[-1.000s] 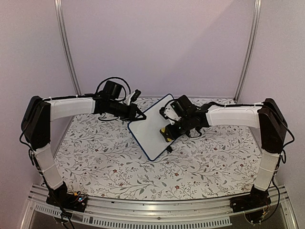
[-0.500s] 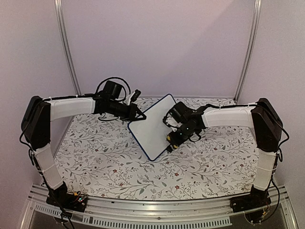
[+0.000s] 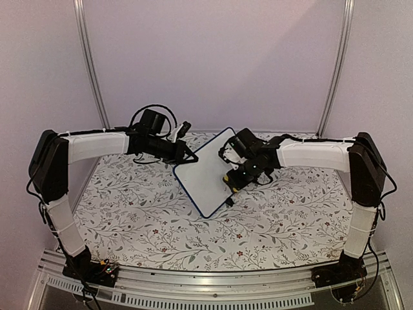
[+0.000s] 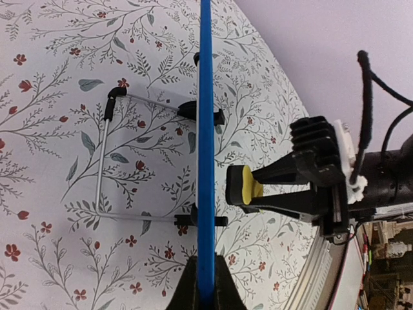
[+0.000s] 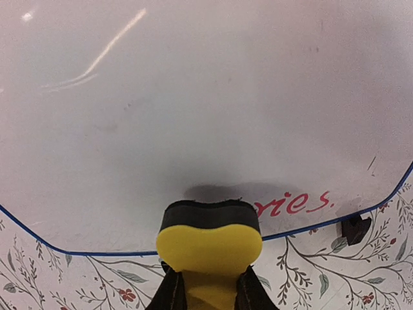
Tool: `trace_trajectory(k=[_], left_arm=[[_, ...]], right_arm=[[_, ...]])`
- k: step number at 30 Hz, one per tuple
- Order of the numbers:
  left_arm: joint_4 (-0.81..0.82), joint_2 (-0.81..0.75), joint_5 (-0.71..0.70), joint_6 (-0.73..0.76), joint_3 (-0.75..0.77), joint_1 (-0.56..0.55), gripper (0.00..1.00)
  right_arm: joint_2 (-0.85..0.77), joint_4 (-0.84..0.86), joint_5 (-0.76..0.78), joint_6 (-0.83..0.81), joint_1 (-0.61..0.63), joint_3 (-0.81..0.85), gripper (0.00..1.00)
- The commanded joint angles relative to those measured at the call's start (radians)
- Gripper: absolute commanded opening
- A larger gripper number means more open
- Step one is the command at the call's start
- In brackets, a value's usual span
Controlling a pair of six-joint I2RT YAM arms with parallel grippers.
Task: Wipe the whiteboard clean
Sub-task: Erase the whiteboard at the center of the board.
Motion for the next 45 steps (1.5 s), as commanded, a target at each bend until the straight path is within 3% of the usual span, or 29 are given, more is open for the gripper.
trace_trajectory(k=[1, 5, 12, 27, 37, 45], left_arm=[[-0.041, 0.005, -0.015, 0.038, 0.003, -0.022, 0.0], [-0.041, 0.008, -0.012, 0.038, 0.004, -0.02, 0.0], [-0.041, 0.014, -0.002, 0.033, 0.004, -0.021, 0.0], [-0.041, 0.012, -0.007, 0.033, 0.004, -0.023, 0.0], [-0.041, 0.009, -0.009, 0.035, 0.004, -0.023, 0.0], [-0.046, 0.006, -0.011, 0.038, 0.006, -0.024, 0.0]], right_arm=[[0.003, 0.018, -0.047, -0.027, 0.002, 0.074, 0.2], [0.03, 0.008, -0.082, -0.04, 0.021, 0.062, 0.2], [0.047, -0.025, 0.054, -0.014, 0.02, 0.02, 0.2], [0.044, -0.048, 0.084, 0.022, 0.011, -0.072, 0.2], [-0.064, 0.053, 0.1, 0.019, 0.003, -0.016, 0.2], [0.052, 0.011, 0.078, 0.011, -0.006, 0.062, 0.2]])
